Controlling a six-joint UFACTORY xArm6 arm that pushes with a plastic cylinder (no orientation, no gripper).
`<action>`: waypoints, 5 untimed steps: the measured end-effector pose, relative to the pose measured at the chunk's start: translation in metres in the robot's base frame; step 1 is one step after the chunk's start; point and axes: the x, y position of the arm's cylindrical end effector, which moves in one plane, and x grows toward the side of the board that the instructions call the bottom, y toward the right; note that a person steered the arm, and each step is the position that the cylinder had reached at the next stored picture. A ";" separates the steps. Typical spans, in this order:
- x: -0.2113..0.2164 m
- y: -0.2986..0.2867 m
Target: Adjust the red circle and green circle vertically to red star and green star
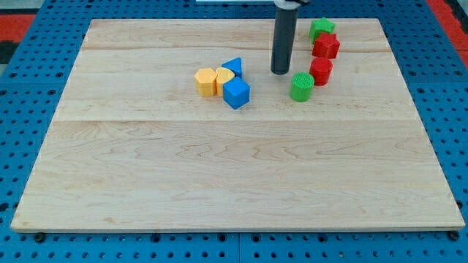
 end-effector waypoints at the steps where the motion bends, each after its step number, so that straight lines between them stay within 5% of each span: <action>1: 0.023 0.007; 3: 0.045 0.025; 5: 0.006 0.031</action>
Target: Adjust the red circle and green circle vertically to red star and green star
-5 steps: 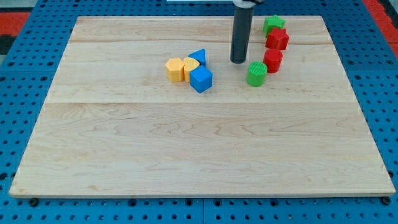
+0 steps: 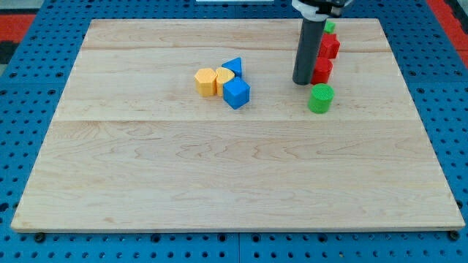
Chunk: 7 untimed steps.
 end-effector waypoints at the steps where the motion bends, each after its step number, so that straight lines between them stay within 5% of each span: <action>1: -0.011 0.012; 4: 0.031 0.061; 5: 0.028 0.105; 7: -0.013 0.085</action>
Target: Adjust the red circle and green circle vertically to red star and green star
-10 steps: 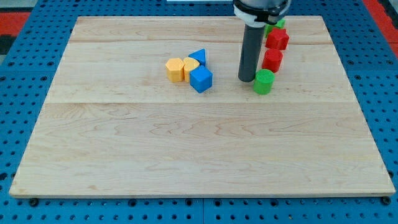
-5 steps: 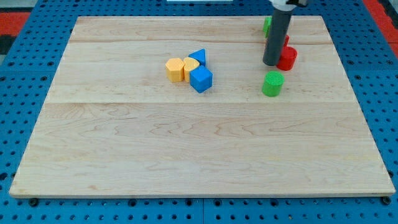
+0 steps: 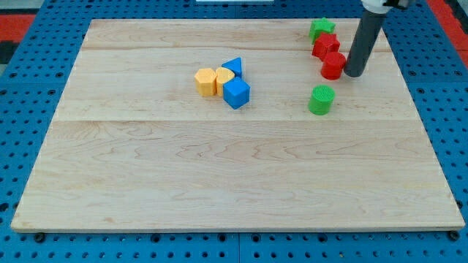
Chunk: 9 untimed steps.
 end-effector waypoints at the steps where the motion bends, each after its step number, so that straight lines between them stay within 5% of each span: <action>1: 0.000 -0.001; 3: 0.036 -0.013; 7: 0.011 -0.032; 9: 0.091 -0.004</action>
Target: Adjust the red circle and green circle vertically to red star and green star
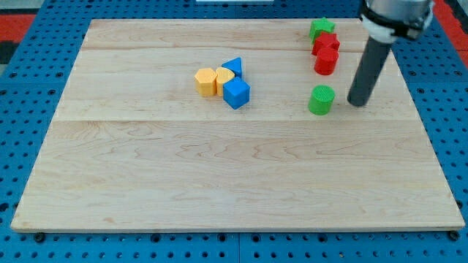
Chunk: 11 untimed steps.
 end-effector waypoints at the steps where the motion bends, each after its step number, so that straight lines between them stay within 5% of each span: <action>1: 0.025 -0.064; 11: -0.038 -0.057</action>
